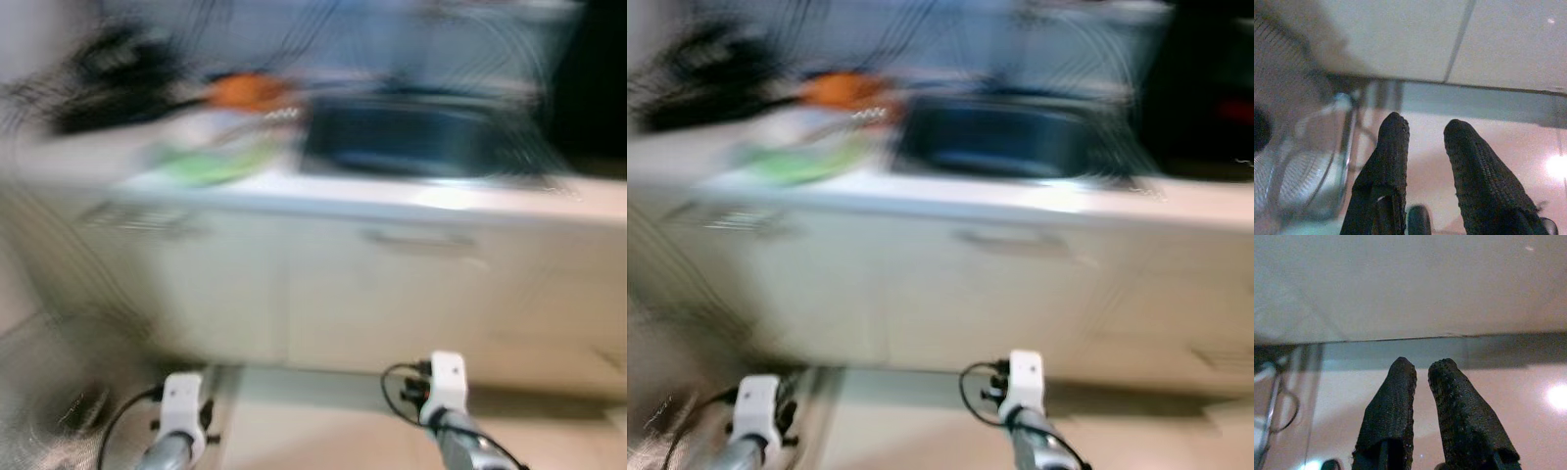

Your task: Kitchen organization

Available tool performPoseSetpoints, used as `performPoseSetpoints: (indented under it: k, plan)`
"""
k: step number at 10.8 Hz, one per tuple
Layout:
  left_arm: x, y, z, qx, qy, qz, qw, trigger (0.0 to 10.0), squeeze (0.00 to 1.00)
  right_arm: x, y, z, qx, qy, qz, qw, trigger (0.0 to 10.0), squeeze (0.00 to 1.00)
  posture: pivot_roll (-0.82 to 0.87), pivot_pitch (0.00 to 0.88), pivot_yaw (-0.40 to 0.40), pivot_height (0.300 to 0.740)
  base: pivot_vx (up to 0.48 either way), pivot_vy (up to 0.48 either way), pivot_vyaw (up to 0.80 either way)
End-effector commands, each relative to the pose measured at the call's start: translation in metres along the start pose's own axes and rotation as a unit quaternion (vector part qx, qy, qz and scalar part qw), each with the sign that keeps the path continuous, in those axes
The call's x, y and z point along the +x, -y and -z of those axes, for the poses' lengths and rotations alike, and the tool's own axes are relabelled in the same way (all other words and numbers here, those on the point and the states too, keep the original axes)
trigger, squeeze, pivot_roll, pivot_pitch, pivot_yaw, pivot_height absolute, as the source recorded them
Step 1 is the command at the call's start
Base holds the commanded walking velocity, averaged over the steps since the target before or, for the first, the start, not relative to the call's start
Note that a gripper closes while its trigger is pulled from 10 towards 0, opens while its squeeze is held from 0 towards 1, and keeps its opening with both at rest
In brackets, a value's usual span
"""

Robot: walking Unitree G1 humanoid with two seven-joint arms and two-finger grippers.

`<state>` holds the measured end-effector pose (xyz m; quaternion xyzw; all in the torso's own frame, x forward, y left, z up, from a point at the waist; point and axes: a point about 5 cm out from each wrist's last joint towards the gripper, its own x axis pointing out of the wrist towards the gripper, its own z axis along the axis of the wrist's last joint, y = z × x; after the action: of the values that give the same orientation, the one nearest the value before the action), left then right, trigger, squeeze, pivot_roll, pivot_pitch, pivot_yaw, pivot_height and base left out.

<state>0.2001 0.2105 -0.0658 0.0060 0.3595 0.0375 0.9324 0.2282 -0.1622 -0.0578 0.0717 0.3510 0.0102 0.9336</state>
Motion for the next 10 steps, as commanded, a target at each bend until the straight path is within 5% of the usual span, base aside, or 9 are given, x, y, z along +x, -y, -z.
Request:
performPoseSetpoints:
  k: [1,10]
  plan:
    - [0.0026,0.007,-0.0057,0.003,0.007,0.012,1.0,10.0,0.0,-0.0017,0.0047,0.0046,0.004,-0.01,0.008,1.0,10.0,0.0,0.2,0.0,-0.018,0.74,0.416,0.0,0.0]
    - [0.0024,0.0122,-0.0064,-0.002,0.018,0.01,1.0,10.0,0.0,-0.0028,0.0016,0.0092,0.008,-0.014,-0.002,1.0,10.0,0.0,0.21,0.0,-0.027,0.74,0.355,0.0,0.0]
